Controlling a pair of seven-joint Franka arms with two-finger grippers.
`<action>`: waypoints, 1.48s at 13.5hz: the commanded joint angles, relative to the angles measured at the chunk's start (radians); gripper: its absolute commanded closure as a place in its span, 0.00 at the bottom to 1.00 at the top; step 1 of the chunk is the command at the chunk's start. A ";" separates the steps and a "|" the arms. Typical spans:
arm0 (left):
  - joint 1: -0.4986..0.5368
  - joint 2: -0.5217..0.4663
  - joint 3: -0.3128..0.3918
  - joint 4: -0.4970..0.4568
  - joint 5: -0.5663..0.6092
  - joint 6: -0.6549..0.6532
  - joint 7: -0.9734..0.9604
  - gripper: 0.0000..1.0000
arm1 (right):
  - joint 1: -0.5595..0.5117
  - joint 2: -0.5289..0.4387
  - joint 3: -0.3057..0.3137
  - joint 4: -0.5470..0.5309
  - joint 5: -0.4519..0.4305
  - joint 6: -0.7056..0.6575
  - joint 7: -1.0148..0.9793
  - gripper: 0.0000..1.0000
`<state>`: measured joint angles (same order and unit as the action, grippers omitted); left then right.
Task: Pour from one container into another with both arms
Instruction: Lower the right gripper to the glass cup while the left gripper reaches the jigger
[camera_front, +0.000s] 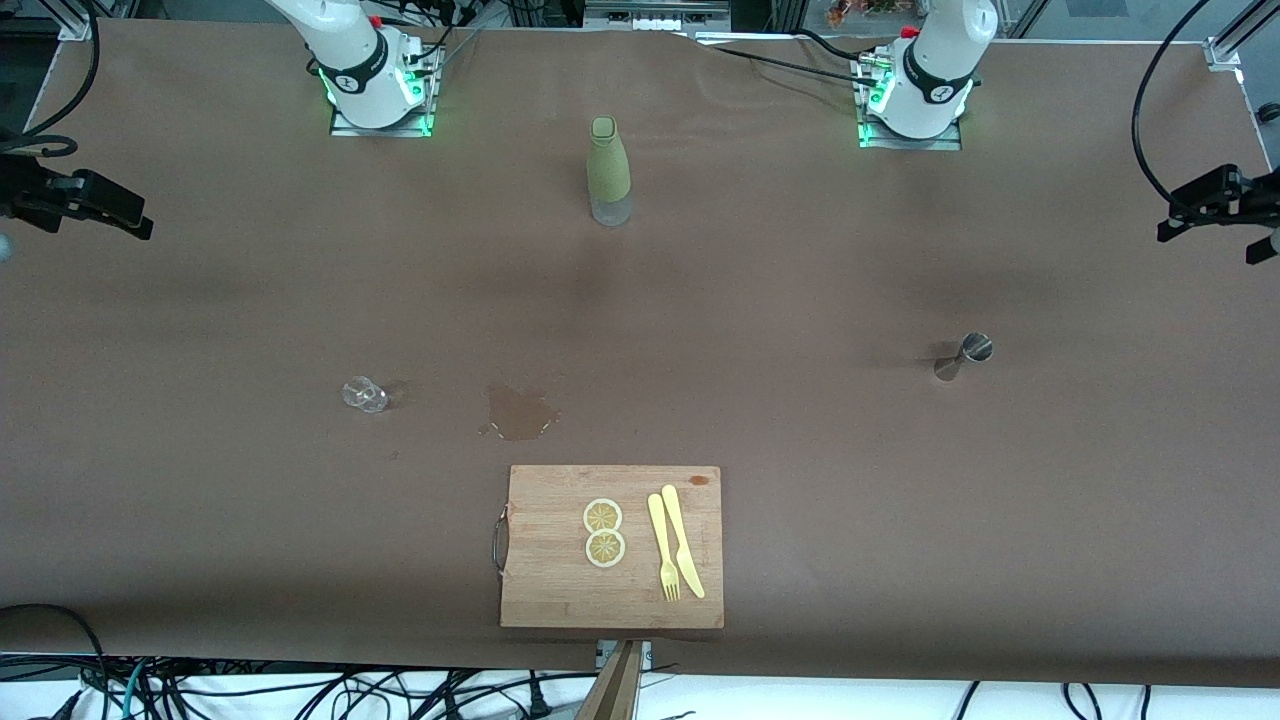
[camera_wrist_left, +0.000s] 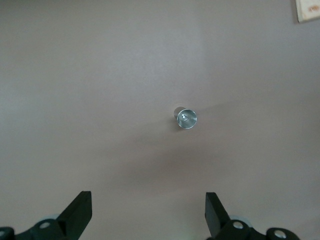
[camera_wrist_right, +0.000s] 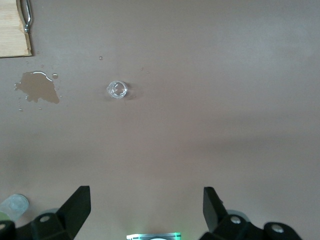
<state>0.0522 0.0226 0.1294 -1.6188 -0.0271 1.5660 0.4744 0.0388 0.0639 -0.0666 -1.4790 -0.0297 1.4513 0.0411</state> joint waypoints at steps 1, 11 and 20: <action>0.061 0.074 -0.002 0.013 -0.054 0.038 0.217 0.00 | -0.028 0.055 -0.009 0.008 0.002 0.006 0.013 0.00; 0.250 0.315 0.012 -0.016 -0.319 0.121 0.821 0.00 | -0.031 0.255 -0.009 0.011 0.010 0.083 -0.056 0.00; 0.347 0.609 0.012 -0.047 -0.663 0.106 1.701 0.00 | -0.092 0.404 -0.013 -0.001 0.276 0.403 -1.046 0.00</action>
<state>0.3828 0.5879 0.1440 -1.6614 -0.6266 1.6844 1.9983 -0.0337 0.4370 -0.0820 -1.4817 0.1578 1.8213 -0.8454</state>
